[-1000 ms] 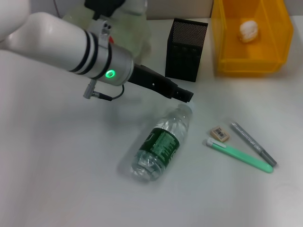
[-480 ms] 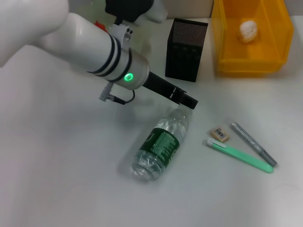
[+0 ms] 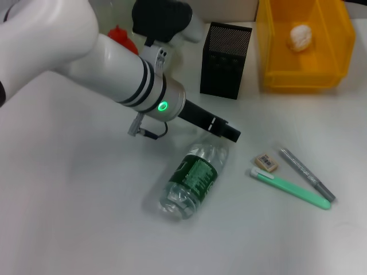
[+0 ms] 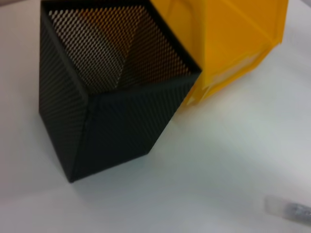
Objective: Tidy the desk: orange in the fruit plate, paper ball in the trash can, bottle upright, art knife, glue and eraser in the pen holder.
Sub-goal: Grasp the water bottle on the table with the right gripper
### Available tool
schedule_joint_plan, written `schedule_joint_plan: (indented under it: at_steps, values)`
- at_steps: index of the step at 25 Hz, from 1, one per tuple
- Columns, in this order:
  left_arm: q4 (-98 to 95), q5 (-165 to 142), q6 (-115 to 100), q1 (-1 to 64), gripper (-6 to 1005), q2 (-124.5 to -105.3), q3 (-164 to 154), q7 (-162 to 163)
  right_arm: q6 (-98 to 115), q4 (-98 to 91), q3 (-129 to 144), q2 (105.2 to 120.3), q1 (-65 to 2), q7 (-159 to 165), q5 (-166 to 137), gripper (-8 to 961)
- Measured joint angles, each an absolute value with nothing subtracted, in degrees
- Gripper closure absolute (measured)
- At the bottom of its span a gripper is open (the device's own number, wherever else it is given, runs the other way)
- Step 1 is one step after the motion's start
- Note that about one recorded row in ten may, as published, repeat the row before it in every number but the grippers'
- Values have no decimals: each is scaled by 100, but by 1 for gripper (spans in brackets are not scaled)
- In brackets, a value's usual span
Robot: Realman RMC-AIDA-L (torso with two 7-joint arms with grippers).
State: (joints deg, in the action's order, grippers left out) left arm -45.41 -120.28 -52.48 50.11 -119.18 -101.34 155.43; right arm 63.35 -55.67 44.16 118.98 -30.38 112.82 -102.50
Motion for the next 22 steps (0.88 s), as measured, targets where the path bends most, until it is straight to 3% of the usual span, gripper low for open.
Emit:
schedule_joint_plan:
  at_steps: [22]
  values:
    - [-4424, -11974, -4810, 4956, 357, -11918, -10590, 15481, 6263, -5253, 4562, 11909, -3158, 11047, -10201, 240]
